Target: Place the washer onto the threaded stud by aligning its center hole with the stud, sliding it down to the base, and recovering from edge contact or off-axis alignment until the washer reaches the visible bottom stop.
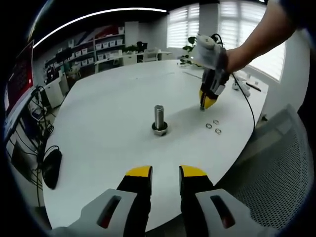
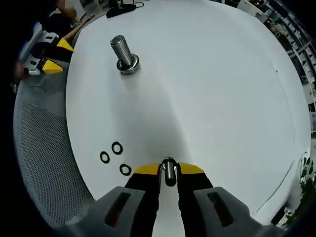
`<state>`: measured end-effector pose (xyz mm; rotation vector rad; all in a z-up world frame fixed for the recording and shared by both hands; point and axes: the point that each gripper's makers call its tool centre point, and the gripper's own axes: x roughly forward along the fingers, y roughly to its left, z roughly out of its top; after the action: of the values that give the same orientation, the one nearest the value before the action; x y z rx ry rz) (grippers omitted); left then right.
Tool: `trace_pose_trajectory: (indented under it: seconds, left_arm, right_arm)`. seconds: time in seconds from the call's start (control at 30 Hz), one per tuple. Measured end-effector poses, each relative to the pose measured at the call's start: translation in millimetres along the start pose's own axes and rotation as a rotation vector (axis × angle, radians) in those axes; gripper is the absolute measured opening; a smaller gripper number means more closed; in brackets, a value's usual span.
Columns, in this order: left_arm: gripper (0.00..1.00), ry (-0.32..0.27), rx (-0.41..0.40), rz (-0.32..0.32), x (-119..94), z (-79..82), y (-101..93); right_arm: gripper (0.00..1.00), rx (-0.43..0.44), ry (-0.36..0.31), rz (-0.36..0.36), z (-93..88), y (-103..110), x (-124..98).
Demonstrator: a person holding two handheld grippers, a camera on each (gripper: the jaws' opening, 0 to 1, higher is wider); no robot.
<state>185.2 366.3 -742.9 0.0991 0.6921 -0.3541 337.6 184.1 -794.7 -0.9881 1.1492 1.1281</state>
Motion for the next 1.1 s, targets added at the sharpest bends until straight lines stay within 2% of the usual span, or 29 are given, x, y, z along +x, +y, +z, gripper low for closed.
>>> trace_pose_trajectory:
  seconds: [0.3, 0.6, 0.9, 1.1]
  left_arm:
    - [0.19, 0.004, 0.001, 0.002, 0, -0.7, 0.9]
    - [0.19, 0.008, 0.005, 0.007, 1, -1.6, 1.8]
    - [0.19, 0.005, 0.007, 0.009, 0, -1.6, 1.9]
    - [0.19, 0.01, 0.012, 0.011, 0, -2.7, 1.1]
  right_arm:
    - [0.16, -0.01, 0.008, 0.004, -2.8, 0, 5]
    - [0.23, 0.04, 0.004, -0.024, -13.9, -4, 1]
    - [0.26, 0.079, -0.002, -0.029, -33.2, 6, -1]
    - [0.27, 0.097, -0.02, -0.027, -37.3, 17, -5]
